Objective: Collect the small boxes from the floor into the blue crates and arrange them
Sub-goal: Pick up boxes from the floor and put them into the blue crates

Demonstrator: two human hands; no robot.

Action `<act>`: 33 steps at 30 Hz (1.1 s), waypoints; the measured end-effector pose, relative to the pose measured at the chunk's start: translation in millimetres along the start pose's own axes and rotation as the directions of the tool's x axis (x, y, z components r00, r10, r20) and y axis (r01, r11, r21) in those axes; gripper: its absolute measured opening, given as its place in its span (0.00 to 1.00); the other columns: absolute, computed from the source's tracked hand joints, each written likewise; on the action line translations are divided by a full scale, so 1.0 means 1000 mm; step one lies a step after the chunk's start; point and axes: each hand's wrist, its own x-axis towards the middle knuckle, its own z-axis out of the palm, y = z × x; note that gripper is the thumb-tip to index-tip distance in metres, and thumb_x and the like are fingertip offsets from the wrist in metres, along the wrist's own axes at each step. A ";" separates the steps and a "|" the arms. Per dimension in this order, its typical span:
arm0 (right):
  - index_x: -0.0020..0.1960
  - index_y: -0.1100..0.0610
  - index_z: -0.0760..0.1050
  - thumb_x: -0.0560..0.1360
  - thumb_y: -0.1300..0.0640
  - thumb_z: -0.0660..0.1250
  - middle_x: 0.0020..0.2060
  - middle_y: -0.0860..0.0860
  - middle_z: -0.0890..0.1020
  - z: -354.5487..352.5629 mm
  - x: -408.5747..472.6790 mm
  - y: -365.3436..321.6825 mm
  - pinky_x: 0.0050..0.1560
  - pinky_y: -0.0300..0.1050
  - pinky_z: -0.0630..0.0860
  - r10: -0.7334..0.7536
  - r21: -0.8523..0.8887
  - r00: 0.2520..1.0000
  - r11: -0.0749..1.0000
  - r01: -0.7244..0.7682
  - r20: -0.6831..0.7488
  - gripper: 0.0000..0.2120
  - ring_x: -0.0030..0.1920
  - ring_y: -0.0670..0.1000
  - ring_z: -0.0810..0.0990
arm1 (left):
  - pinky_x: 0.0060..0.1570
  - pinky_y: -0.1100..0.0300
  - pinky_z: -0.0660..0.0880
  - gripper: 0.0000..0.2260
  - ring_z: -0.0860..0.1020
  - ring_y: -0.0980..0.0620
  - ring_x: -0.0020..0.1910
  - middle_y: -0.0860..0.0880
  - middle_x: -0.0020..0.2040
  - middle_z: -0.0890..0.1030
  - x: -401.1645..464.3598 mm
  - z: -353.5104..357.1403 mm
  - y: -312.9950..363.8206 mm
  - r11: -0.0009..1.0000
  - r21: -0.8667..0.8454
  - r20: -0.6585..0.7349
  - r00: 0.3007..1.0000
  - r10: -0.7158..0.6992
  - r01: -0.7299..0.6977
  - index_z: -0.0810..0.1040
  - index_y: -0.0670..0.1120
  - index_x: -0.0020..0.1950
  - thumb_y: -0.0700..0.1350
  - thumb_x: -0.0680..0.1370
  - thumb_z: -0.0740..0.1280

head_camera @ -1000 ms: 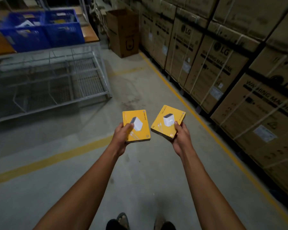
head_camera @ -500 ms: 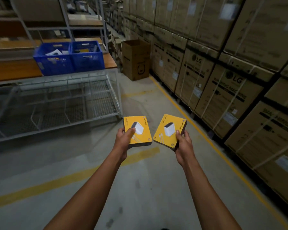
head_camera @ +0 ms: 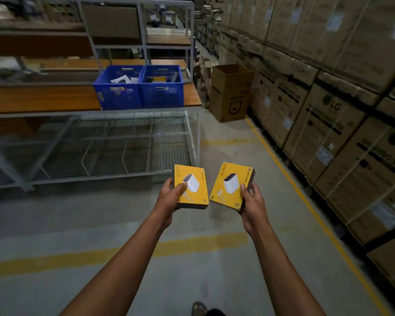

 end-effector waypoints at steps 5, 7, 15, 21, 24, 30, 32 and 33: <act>0.66 0.54 0.76 0.84 0.54 0.67 0.60 0.55 0.85 0.051 0.085 -0.016 0.48 0.54 0.83 0.046 -0.021 0.996 0.999 -0.044 0.071 0.12 0.57 0.58 0.86 | 0.41 0.52 0.82 0.12 0.86 0.49 0.47 0.45 0.58 0.86 0.076 -0.004 0.042 0.998 -0.045 -0.093 0.995 0.034 -0.038 0.79 0.49 0.65 0.44 0.82 0.71; 0.65 0.55 0.76 0.83 0.54 0.68 0.58 0.56 0.86 0.073 0.117 -0.026 0.49 0.55 0.84 0.049 -0.040 0.994 0.998 -0.046 0.098 0.12 0.55 0.57 0.86 | 0.39 0.54 0.82 0.12 0.85 0.51 0.45 0.45 0.58 0.86 0.104 -0.006 0.059 0.996 -0.059 -0.118 0.991 0.059 -0.066 0.79 0.48 0.65 0.45 0.81 0.71; 0.67 0.55 0.76 0.83 0.52 0.69 0.58 0.54 0.86 0.162 0.232 -0.041 0.50 0.55 0.85 0.092 -0.078 0.980 0.994 -0.079 0.178 0.15 0.53 0.54 0.86 | 0.35 0.57 0.80 0.11 0.85 0.55 0.41 0.50 0.51 0.86 0.208 -0.020 0.106 0.990 -0.100 -0.191 0.978 0.083 -0.104 0.79 0.51 0.64 0.46 0.81 0.70; 0.69 0.55 0.74 0.83 0.53 0.68 0.57 0.53 0.86 0.237 0.330 -0.034 0.51 0.54 0.85 0.065 -0.121 0.977 0.992 -0.041 0.201 0.17 0.50 0.51 0.87 | 0.36 0.56 0.81 0.10 0.85 0.55 0.40 0.49 0.51 0.86 0.316 -0.042 0.135 0.987 -0.128 -0.214 0.974 0.073 -0.102 0.78 0.52 0.63 0.46 0.82 0.70; 0.74 0.55 0.71 0.82 0.50 0.69 0.59 0.53 0.86 0.279 0.387 -0.029 0.52 0.56 0.86 0.073 -0.137 0.977 0.989 -0.046 0.199 0.23 0.51 0.52 0.88 | 0.33 0.58 0.80 0.13 0.85 0.53 0.42 0.47 0.53 0.86 0.380 -0.057 0.156 0.985 -0.129 -0.202 0.976 0.083 -0.111 0.77 0.51 0.66 0.46 0.82 0.70; 0.75 0.56 0.70 0.81 0.51 0.71 0.59 0.55 0.86 0.371 0.499 -0.035 0.45 0.53 0.86 0.072 -0.150 0.991 0.987 -0.054 0.115 0.25 0.51 0.54 0.88 | 0.38 0.53 0.82 0.17 0.86 0.47 0.47 0.44 0.57 0.86 0.511 -0.089 0.221 0.986 -0.128 -0.150 0.985 0.083 -0.103 0.75 0.50 0.70 0.46 0.82 0.70; 0.73 0.55 0.71 0.81 0.52 0.71 0.58 0.55 0.86 0.400 0.533 -0.041 0.46 0.54 0.86 0.044 -0.152 0.995 0.988 -0.029 0.093 0.23 0.51 0.54 0.88 | 0.39 0.53 0.83 0.17 0.85 0.46 0.49 0.43 0.58 0.85 0.554 -0.098 0.247 0.986 -0.119 -0.141 0.985 0.100 -0.117 0.74 0.49 0.71 0.45 0.83 0.69; 0.72 0.55 0.72 0.81 0.52 0.70 0.58 0.56 0.86 0.413 0.550 -0.044 0.47 0.54 0.86 0.029 -0.151 0.996 0.988 -0.015 0.086 0.21 0.52 0.54 0.88 | 0.40 0.52 0.83 0.17 0.85 0.45 0.50 0.43 0.60 0.84 0.575 -0.102 0.260 0.986 -0.118 -0.132 0.986 0.105 -0.121 0.74 0.49 0.71 0.45 0.83 0.69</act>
